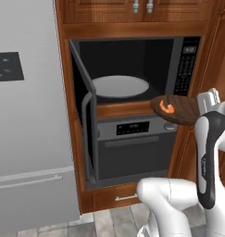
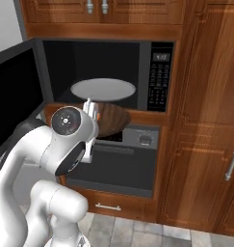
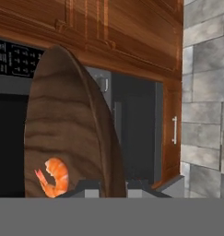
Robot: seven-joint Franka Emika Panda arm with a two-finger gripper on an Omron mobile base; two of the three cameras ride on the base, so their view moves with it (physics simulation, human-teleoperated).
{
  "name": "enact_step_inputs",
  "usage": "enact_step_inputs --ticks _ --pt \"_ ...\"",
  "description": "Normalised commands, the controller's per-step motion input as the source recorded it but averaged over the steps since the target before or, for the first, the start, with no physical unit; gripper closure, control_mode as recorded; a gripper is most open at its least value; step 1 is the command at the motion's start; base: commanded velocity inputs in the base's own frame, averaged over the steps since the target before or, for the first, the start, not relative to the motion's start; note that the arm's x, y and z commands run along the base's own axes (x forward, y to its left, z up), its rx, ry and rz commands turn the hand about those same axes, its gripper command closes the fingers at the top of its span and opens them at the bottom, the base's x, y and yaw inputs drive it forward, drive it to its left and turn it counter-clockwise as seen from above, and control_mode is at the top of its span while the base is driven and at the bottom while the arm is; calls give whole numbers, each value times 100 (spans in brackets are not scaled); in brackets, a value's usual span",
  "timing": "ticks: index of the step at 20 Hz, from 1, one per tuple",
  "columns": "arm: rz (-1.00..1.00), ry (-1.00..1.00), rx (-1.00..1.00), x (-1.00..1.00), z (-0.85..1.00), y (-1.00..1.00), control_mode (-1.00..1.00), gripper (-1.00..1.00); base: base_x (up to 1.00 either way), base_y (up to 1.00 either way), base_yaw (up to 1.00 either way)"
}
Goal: Remove the tangerine from the bowl and place it on the small plate. Then place the bowl with only the shrimp in the microwave, close the door, and press the start button to microwave the shrimp.
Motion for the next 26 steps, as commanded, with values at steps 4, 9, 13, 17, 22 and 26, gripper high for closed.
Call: enact_step_inputs --ticks 4,9,13,17,22,26 --pt "0 0 0 0 0 0 100 100 42 41 -13" --pt "0 0 0 0 0 0 100 100 33 17 -5" --pt "0 0 0 0 0 0 100 100 17 0 0" --pt "0 0 0 0 0 0 100 100 0 0 0" --pt "0 -1 0 0 0 0 -100 100 0 0 0" --pt "0 -17 0 48 0 36 -100 100 0 0 0"
